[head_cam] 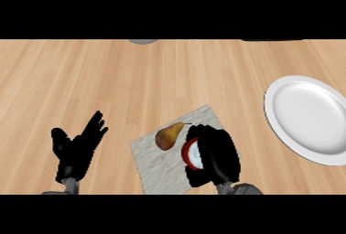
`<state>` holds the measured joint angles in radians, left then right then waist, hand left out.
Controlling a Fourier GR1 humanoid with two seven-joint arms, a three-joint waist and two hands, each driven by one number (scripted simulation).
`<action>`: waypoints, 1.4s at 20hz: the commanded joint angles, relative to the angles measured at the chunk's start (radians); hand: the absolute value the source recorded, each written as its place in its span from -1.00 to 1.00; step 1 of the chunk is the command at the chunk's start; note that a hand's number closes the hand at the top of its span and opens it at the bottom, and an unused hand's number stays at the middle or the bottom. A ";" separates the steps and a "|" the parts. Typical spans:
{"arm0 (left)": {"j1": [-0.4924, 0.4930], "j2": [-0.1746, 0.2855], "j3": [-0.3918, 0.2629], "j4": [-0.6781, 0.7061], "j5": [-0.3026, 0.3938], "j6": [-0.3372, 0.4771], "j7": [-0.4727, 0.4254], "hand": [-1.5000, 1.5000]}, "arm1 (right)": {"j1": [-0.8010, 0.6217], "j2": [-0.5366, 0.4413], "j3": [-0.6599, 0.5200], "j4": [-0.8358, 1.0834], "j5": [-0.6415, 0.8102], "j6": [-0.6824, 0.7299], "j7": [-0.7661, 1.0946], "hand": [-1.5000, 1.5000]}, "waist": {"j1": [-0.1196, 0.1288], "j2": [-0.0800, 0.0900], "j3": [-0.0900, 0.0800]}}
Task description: Pick the can from the placemat and place it in the plate
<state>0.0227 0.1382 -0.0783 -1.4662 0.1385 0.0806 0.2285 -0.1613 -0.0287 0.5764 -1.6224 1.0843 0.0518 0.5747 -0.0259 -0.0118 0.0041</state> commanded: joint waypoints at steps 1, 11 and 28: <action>0.023 -0.033 -0.029 0.019 -0.020 0.016 -0.015 0.00 | 0.071 0.027 0.052 -0.119 0.132 -0.239 0.143 1.00 | -0.005 0.000 -0.004; 0.018 0.004 0.007 0.011 0.003 -0.017 0.007 0.00 | 0.152 0.029 0.118 -0.311 0.400 -0.523 0.430 1.00 | 0.017 0.010 -0.004; 0.022 0.029 0.044 -0.009 0.032 -0.064 0.019 0.00 | 0.209 -0.278 -0.475 -0.134 -0.118 -0.959 0.049 1.00 | 0.035 0.016 -0.001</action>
<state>0.0284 0.1358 -0.0670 -1.4731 0.1397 0.0391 0.2053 0.0669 -0.2462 0.2266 -1.8828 1.0736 -0.7649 0.6940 0.0016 -0.0021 0.0054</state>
